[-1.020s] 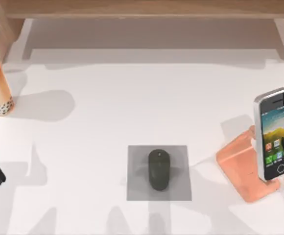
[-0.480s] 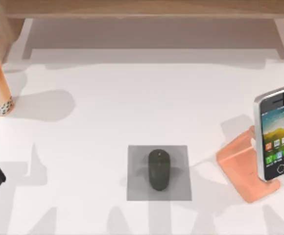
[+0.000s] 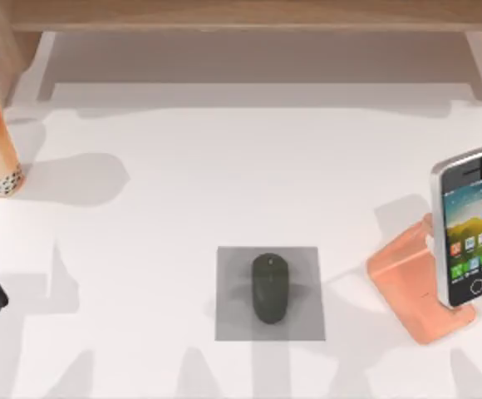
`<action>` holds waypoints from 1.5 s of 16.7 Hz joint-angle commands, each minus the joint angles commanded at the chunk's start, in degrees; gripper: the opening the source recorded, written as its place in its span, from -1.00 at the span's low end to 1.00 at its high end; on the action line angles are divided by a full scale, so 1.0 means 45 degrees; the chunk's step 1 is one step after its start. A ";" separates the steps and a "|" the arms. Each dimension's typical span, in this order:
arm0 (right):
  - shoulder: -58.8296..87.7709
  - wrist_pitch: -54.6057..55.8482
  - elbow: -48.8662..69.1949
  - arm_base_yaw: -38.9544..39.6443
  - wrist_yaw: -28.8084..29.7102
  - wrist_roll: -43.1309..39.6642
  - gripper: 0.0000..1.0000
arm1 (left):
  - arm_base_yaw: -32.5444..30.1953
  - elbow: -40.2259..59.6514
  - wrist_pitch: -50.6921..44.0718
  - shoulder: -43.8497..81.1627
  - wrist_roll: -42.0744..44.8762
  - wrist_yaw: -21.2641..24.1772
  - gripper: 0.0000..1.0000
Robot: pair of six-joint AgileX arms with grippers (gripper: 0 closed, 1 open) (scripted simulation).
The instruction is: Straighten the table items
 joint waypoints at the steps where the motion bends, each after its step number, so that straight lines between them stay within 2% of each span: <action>1: 0.0000 0.0000 0.0000 0.0000 0.0000 0.0000 1.00 | 0.0123 -0.0031 0.0400 0.0387 0.0027 0.0023 1.00; 4: 0.0000 0.0000 0.0000 0.0000 0.0000 0.0000 1.00 | 0.0573 -0.0165 0.2356 0.2281 0.0151 0.0210 1.00; 7: 0.0000 0.0000 0.0000 0.0000 0.0000 0.0000 1.00 | 0.1061 -0.0239 0.5041 0.5338 0.0291 0.0510 1.00; 13: 0.0000 0.0000 0.0000 0.0000 0.0000 0.0000 1.00 | 0.1762 0.0425 1.1144 1.4064 0.0491 0.1316 1.00; 18: 0.0000 0.0000 0.0000 0.0000 0.0000 0.0000 1.00 | 0.1884 0.2504 1.5419 2.0618 0.0431 0.2026 1.00; 21: 0.0000 0.0000 0.0000 0.0000 0.0000 0.0000 1.00 | 0.1859 0.4012 1.7033 2.3034 0.0346 0.2362 1.00; 25: 0.0000 0.0000 0.0000 0.0000 0.0000 0.0000 1.00 | 0.1836 0.5319 1.7759 2.4380 0.0254 0.2571 1.00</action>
